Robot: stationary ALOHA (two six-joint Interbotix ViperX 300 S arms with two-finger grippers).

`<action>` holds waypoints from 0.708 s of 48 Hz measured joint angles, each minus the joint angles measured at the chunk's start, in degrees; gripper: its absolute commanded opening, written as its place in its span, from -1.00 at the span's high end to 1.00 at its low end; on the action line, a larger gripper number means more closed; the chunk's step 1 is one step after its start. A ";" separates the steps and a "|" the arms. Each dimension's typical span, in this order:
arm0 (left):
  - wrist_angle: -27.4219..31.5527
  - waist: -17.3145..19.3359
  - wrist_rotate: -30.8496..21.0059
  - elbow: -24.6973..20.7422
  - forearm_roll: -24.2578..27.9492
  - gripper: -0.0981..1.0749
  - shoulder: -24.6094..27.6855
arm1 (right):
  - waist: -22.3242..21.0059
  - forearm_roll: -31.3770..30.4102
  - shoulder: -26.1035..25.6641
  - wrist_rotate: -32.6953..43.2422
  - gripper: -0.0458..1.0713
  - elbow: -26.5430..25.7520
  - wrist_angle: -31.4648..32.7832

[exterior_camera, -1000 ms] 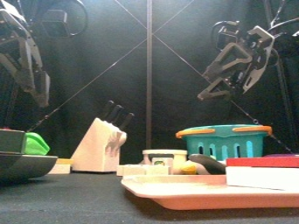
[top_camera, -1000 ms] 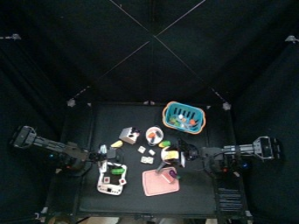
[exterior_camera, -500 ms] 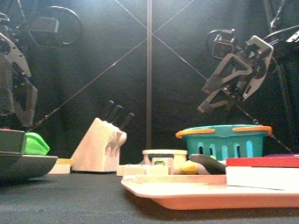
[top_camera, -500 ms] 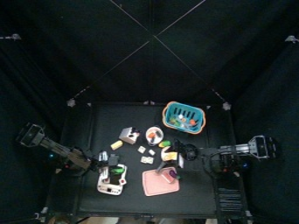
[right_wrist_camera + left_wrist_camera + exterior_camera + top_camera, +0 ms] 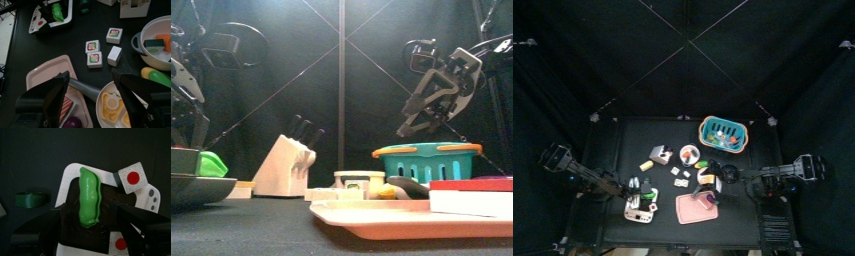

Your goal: Grab peas

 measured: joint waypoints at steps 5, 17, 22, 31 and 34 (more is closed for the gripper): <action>-0.09 0.00 0.09 0.00 0.00 -0.86 1.14 | -0.09 0.00 0.44 0.00 -0.84 -0.26 0.00; -0.18 -0.09 0.00 0.00 0.00 -0.77 2.02 | 0.00 0.00 1.49 -0.09 -0.84 -0.35 0.00; -0.09 0.00 0.00 0.00 0.26 -0.64 2.02 | -0.09 -0.09 1.76 -0.09 -0.84 -0.53 0.00; -0.18 -0.09 0.09 0.00 0.44 -0.37 2.02 | -0.18 -0.09 1.76 -0.09 -0.84 -0.62 0.00; -0.18 0.00 0.00 0.00 0.44 -0.34 2.02 | -0.18 -0.09 1.85 -0.09 -0.84 -0.62 0.00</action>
